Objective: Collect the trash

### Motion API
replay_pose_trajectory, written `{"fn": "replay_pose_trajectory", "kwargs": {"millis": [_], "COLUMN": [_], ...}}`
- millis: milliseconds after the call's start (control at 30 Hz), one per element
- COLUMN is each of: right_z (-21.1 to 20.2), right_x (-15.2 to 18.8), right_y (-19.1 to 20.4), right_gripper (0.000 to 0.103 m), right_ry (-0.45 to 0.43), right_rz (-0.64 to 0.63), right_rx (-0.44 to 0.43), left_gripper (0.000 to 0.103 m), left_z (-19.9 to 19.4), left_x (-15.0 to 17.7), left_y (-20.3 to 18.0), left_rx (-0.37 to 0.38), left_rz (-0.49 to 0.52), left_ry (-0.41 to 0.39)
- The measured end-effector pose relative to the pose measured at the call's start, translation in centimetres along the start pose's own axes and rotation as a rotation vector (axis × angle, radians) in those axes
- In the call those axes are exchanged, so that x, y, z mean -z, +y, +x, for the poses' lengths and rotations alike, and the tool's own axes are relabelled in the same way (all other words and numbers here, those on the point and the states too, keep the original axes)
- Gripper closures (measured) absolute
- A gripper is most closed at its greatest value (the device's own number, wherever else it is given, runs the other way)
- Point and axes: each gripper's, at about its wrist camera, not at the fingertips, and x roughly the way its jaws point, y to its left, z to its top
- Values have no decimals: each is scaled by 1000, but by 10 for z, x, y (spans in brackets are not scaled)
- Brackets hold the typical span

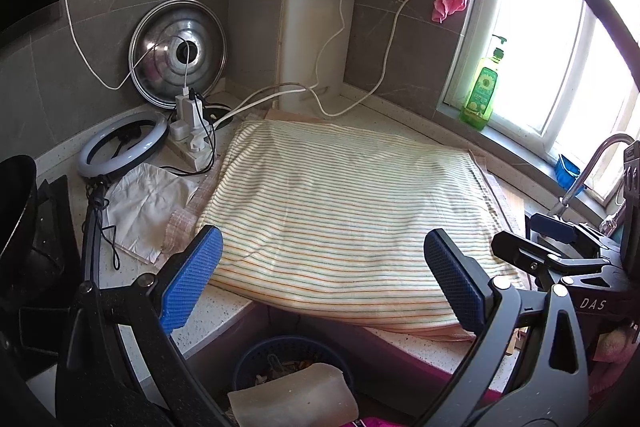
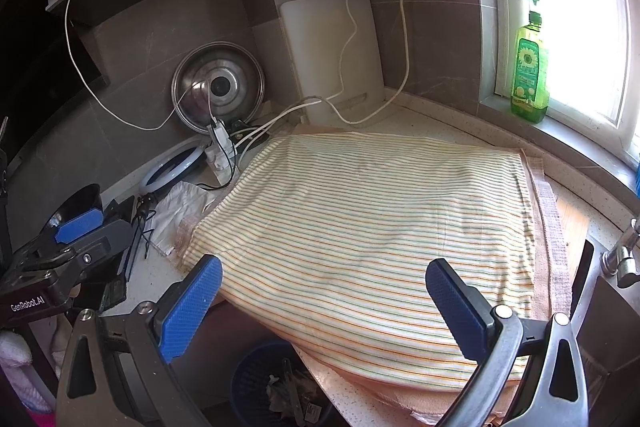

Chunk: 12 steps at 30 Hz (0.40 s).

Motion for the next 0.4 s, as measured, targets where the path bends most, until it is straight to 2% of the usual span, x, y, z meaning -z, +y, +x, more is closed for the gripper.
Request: {"fn": "replay_pose_trajectory", "kwargs": {"millis": [400], "right_z": [4], "right_x": [2], "right_y": [-1], "right_gripper": [0], "right_ry": [13], "right_rz": [4], "right_rx": [0], "left_gripper": [1], "left_z": [4], "left_x": [1], "left_y": [-1], "left_rx": [-13], "left_rz": [9], "left_ry": [1]}}
